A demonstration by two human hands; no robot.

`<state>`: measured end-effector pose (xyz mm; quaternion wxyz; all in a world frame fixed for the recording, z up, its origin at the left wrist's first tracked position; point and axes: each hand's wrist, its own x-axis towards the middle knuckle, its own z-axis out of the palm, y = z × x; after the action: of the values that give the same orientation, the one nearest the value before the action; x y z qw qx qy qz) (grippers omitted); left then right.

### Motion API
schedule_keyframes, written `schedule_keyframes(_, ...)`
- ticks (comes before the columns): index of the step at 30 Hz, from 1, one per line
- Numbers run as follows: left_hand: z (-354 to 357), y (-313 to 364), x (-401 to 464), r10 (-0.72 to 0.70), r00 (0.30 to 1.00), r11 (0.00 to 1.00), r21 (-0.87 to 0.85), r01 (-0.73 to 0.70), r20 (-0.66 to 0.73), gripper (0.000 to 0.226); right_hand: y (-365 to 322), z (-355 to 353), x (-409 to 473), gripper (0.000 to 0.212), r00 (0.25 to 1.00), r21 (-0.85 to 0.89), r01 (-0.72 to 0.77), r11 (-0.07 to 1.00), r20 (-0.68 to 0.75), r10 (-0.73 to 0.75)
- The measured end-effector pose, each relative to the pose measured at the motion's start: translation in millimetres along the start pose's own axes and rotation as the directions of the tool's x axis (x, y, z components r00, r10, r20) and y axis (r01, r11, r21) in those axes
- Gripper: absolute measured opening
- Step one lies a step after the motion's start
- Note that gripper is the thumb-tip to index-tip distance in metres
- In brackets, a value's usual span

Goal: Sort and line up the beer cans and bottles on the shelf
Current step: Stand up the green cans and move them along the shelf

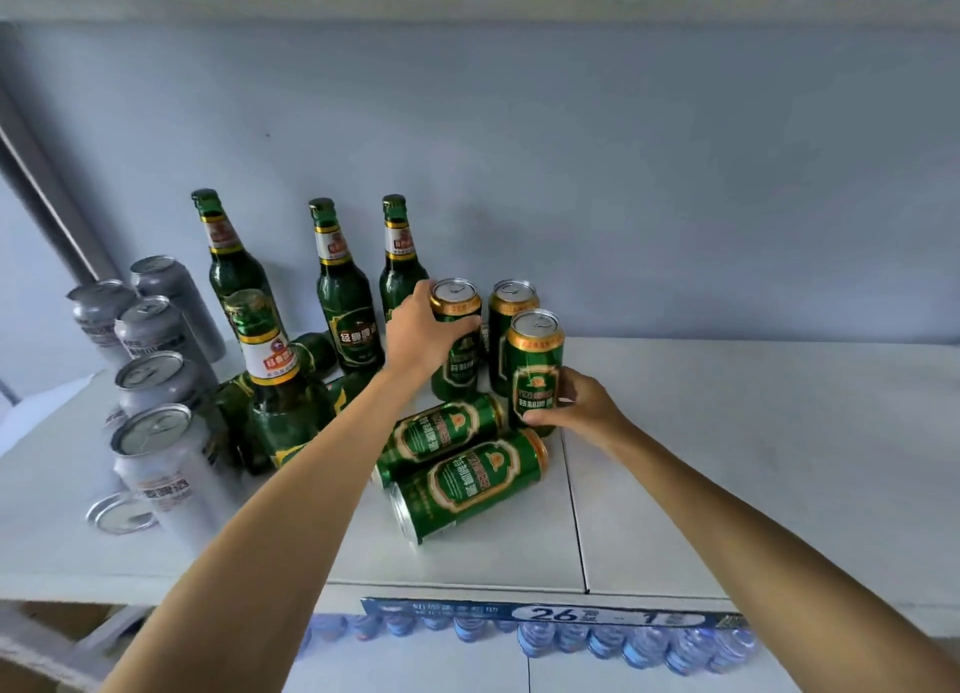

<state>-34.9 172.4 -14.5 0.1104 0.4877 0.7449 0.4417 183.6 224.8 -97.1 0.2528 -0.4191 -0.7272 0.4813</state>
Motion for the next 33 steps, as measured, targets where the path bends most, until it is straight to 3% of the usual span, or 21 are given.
schedule_keyframes(9, -58, 92, -4, 0.160, 0.981, 0.975, 0.170, -0.141, -0.107, 0.070, 19, -71, -5, 0.049, 0.994, 0.154, 0.040, 0.987, -0.106, -0.024)
schedule_keyframes(12, -55, 135, -5, 0.200, 0.973, 0.977, 0.105, -0.188, -0.114, 0.065, 22, -110, 1, 0.047, 0.989, 0.151, 0.067, 0.986, -0.138, -0.046)
schedule_keyframes(16, -12, 168, 4, 0.152, 0.988, 0.983, -0.103, -0.149, 0.018, 0.076, 30, -152, 14, 0.054, 0.986, 0.215, 0.069, 0.974, -0.166, -0.033)
schedule_keyframes(20, 61, 165, 14, 0.063, 0.982, 0.971, -0.240, -0.019, 0.177, 0.065, 44, -181, 23, 0.056, 0.990, 0.251, 0.048, 0.967, -0.140, -0.013)
schedule_keyframes(24, 122, 144, 18, -0.007, 0.966, 0.969, -0.236, 0.070, 0.258, 0.073, 61, -198, 29, 0.051, 0.997, 0.204, -0.006, 0.979, -0.069, 0.021)
schedule_keyframes(28, 157, 135, 20, -0.020, 0.961, 0.968, -0.234, 0.087, 0.277, 0.070, 71, -205, 36, 0.066, 0.998, 0.200, -0.034, 0.979, -0.041, 0.043)
schedule_keyframes(33, 178, 133, 28, -0.014, 0.950, 0.974, -0.210, 0.084, 0.313, 0.069, 80, -212, 44, 0.056, 0.999, 0.205, -0.048, 0.978, 0.009, 0.047)
